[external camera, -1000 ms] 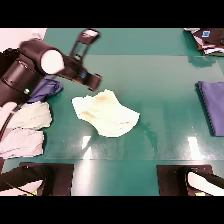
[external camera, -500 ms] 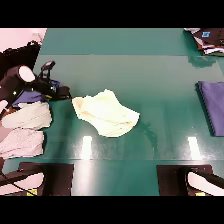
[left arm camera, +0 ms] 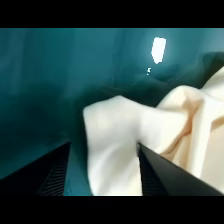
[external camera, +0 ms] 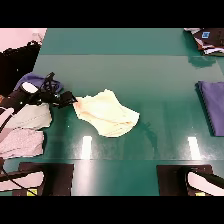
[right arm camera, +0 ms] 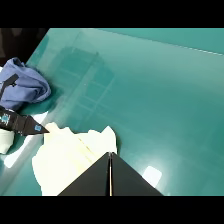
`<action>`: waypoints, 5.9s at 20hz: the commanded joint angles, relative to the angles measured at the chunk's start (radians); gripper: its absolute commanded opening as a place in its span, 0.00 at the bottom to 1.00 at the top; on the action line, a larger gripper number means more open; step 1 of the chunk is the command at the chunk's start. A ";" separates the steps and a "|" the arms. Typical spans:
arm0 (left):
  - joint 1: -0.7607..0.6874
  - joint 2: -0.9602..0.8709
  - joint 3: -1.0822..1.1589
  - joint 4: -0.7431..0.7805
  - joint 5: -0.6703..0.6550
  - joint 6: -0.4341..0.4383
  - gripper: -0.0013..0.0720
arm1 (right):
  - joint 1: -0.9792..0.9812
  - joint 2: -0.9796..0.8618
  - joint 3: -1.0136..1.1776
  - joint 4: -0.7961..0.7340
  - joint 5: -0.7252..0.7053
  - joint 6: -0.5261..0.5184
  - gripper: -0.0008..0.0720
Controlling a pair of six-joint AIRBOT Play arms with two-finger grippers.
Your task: Fold the shirts.
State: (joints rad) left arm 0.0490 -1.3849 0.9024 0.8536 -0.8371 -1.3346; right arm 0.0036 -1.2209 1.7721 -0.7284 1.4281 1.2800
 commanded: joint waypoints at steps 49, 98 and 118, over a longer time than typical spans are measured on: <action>0.002 0.491 0.959 -0.117 -0.238 0.126 0.05 | 0.166 0.250 -0.128 -0.296 -0.188 0.026 0.03; 0.002 0.489 1.042 0.070 -0.421 -0.028 0.05 | 0.345 0.244 -0.108 -0.607 -0.021 0.177 0.03; 0.004 -0.330 0.669 0.089 -0.052 0.030 0.70 | 0.169 -0.507 -0.108 -0.387 -0.277 0.062 0.54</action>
State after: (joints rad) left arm 0.0532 -1.7000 1.5665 0.9413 -0.9142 -1.3071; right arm 0.1932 -1.7176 1.6642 -1.1645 1.1919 1.3430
